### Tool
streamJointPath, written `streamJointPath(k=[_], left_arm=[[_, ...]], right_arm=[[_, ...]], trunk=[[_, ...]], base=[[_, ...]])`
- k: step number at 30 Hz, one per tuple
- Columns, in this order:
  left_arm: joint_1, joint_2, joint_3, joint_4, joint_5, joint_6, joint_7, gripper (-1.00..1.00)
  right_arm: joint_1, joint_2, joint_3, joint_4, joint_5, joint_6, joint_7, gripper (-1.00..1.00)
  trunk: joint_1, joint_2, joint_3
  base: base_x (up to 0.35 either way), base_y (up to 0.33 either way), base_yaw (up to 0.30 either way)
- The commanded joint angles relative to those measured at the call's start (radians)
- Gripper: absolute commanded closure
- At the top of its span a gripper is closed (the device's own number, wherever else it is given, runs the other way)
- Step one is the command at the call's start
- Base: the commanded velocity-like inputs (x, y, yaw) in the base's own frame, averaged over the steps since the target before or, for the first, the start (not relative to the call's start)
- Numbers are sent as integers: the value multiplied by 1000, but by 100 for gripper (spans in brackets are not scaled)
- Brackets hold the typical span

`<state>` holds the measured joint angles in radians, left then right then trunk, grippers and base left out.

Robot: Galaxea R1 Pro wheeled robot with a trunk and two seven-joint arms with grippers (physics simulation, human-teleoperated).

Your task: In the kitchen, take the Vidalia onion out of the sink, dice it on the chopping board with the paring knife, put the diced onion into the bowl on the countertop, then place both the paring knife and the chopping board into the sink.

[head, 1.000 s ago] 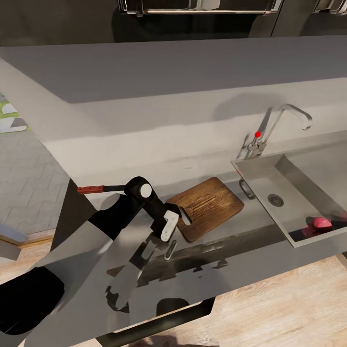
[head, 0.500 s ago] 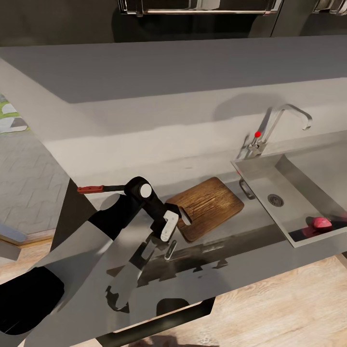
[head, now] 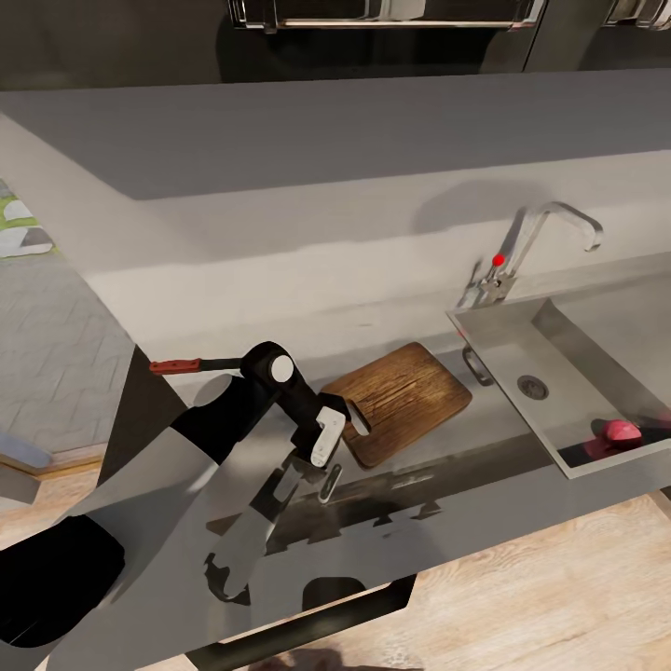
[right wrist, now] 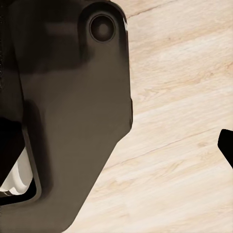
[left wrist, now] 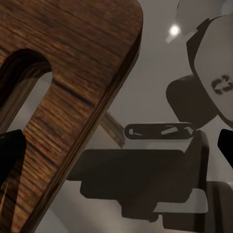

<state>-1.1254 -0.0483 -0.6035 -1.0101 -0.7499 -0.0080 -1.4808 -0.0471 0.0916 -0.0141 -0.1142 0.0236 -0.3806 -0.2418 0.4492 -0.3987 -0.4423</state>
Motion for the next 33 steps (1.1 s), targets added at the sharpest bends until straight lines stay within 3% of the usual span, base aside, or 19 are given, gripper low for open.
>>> streamJointPath(k=[1,33], left_arm=[[-1,0,-1,12,-4,-1,-3,-100],[-1,-4,-1,27,-4,0,-3,-100]], right_arm=[[0,0,-1,1,2,-3,-4,-100],[0,-1,-1,1,2,-3,-4,-100]], trunk=[[1,-1,-2],[1,-1,-2]], base=[[0,0,0],[9,-16,0]])
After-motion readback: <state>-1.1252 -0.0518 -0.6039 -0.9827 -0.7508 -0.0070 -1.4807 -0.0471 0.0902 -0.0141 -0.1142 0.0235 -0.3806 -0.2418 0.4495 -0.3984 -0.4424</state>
